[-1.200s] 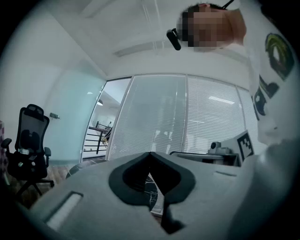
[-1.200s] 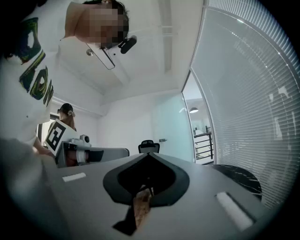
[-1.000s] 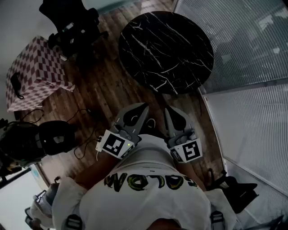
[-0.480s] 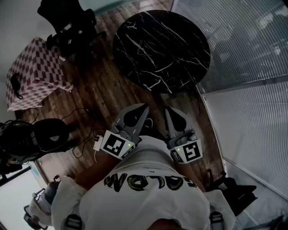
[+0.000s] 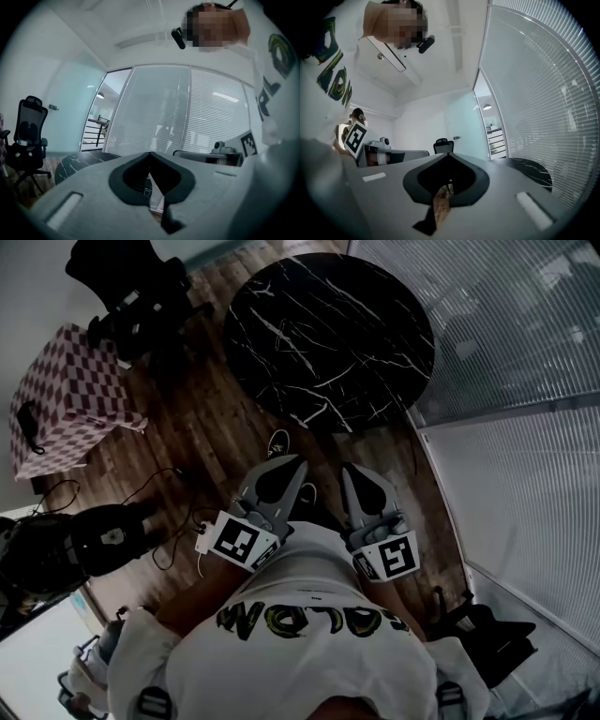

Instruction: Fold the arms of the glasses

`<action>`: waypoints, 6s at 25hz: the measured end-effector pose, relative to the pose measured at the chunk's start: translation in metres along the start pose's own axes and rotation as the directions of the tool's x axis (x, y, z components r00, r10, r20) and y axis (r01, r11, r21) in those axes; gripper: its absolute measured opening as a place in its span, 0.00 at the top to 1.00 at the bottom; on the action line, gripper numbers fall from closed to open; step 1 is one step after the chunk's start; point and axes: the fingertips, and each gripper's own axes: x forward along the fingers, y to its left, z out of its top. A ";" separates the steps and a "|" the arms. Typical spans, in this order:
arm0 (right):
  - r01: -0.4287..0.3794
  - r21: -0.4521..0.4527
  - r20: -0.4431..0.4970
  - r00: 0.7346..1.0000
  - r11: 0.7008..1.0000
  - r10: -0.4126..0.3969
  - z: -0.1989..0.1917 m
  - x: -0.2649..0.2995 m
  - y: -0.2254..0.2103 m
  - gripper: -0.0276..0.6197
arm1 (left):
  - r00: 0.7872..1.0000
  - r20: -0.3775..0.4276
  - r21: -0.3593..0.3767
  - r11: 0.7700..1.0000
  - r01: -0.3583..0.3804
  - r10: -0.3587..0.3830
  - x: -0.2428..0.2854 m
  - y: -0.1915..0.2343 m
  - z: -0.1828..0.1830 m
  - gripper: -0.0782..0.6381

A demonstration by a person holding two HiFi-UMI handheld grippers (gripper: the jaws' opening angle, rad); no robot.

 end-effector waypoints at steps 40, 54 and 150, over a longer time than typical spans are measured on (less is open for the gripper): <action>0.001 -0.030 -0.122 0.992 1.000 -0.005 0.011 0.294 -0.085 0.96 | 1.000 -0.012 -0.105 0.994 -0.001 0.000 0.130 0.271 0.065 0.89; 0.008 0.001 -0.351 0.936 1.000 -0.007 -0.118 0.308 -0.153 0.95 | 0.963 -0.259 -0.087 0.991 -0.098 0.073 0.174 0.332 -0.056 0.79; -0.002 -0.073 -0.626 0.779 0.997 -0.045 -0.310 0.349 -0.260 0.92 | 0.868 -0.496 -0.166 0.980 -0.106 0.009 0.266 0.363 -0.262 0.85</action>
